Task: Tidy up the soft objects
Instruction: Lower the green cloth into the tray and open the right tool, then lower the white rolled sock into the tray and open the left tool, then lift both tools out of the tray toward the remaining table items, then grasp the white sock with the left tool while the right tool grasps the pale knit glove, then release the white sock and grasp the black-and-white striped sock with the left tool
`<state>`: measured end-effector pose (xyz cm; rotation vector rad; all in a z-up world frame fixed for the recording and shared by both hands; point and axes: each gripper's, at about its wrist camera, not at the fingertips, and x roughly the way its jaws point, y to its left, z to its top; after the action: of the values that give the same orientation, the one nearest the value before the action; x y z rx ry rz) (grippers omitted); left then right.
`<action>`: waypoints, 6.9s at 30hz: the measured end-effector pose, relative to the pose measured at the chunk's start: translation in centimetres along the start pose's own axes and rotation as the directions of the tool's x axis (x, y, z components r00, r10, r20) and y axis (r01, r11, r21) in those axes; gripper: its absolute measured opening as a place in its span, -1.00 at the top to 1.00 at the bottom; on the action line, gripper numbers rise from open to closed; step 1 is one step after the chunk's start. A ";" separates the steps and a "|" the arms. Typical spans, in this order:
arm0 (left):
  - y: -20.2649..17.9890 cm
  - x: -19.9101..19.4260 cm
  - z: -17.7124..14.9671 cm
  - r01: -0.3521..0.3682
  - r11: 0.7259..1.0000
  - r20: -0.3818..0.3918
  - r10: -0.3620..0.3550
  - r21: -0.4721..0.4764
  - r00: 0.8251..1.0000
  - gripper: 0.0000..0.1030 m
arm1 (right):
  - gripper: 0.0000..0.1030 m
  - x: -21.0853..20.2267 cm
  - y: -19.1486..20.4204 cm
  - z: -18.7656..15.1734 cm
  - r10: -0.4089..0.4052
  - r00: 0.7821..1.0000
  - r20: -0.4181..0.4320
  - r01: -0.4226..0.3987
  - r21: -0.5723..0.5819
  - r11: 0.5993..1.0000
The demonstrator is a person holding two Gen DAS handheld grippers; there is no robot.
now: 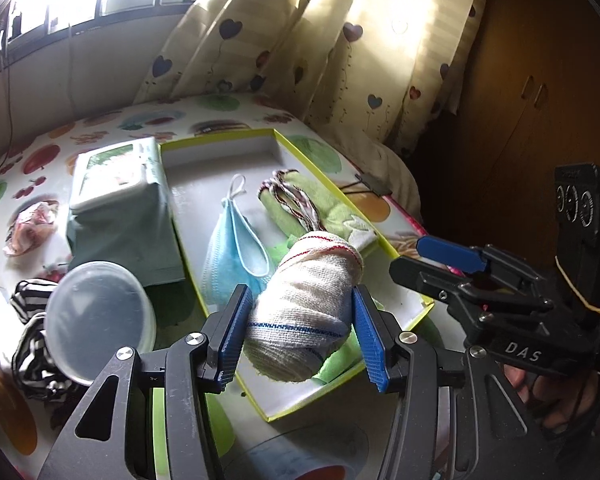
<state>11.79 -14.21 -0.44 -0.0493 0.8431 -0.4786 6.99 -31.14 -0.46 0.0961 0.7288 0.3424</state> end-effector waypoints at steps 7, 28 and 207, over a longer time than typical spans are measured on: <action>-0.5 0.4 -0.2 0.006 1.000 -0.007 -0.006 0.030 1.000 -0.01 | 0.03 0.1 -0.4 -0.1 0.002 1.000 0.002 -0.002 0.007 1.000; 0.0 -6.0 -0.8 -0.018 1.000 0.135 0.020 -0.018 0.991 -0.01 | 0.03 -2.8 3.7 0.2 0.037 0.998 0.044 -0.033 -0.071 0.997; 14.1 -4.1 -5.8 -0.187 0.981 -0.040 0.186 -0.049 0.982 0.51 | 0.54 4.5 19.8 7.7 0.272 0.962 0.033 -0.258 -0.220 0.941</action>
<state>10.68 0.99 -4.63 -0.0104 0.8854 -0.2814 9.86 -10.73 6.46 0.0005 0.6126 0.6714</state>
